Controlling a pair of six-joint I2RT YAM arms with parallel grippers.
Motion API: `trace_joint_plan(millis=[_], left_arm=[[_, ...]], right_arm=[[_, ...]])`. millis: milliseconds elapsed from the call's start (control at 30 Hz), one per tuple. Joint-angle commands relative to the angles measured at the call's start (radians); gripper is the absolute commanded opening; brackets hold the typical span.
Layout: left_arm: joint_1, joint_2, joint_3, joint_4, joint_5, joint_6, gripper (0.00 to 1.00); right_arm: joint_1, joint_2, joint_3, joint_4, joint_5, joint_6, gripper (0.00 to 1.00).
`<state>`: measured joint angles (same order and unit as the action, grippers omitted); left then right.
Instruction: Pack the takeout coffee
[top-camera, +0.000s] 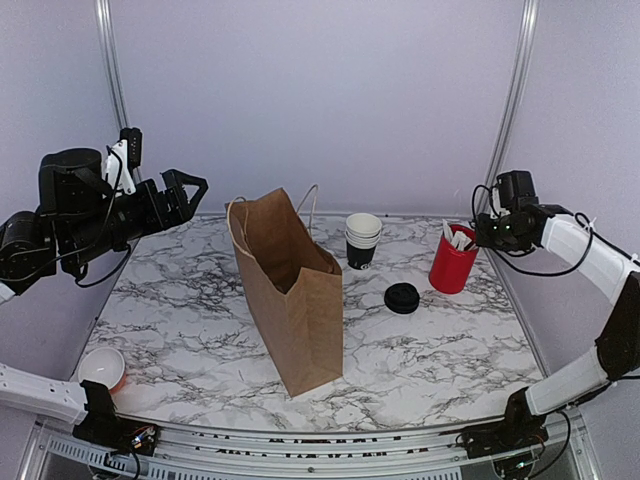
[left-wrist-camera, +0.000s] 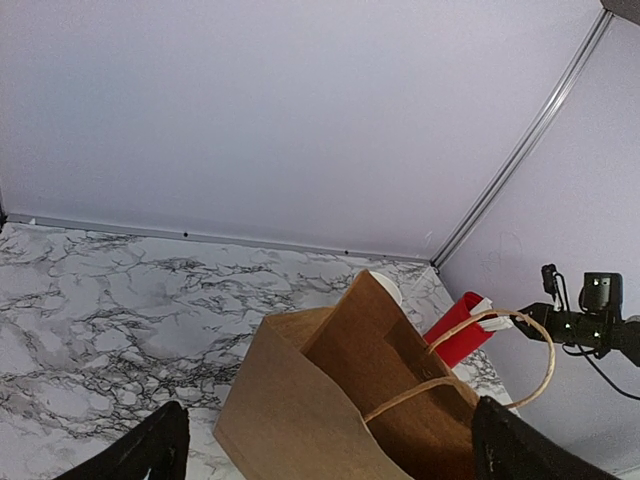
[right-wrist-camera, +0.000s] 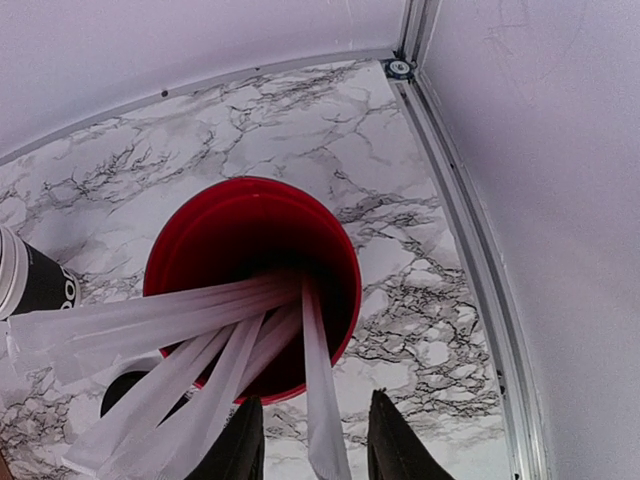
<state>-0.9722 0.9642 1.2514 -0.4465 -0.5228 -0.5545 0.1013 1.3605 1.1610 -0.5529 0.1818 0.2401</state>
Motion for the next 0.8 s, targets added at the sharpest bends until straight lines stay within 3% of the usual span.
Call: trace_joint_plan(millis=[0,133,400,767], left_arm=[[0.006,-0.015,-0.008,-0.016,0.003,0.004,0.99],[0.008,-0.014,-0.009,-0.016,0.004,0.002,0.99],[0.010,0.001,0.002,-0.014,0.007,0.003,0.99],[0.010,0.007,0.004,-0.013,0.014,0.002,0.99]], right_arm=[[-0.004,0.014,0.018,0.034,0.034,-0.010,0.33],[-0.005,0.011,0.019,0.042,0.050,-0.018,0.25],[0.003,-0.002,0.003,0.068,0.053,-0.040,0.00],[0.057,-0.037,0.093,0.005,0.124,-0.060,0.00]])
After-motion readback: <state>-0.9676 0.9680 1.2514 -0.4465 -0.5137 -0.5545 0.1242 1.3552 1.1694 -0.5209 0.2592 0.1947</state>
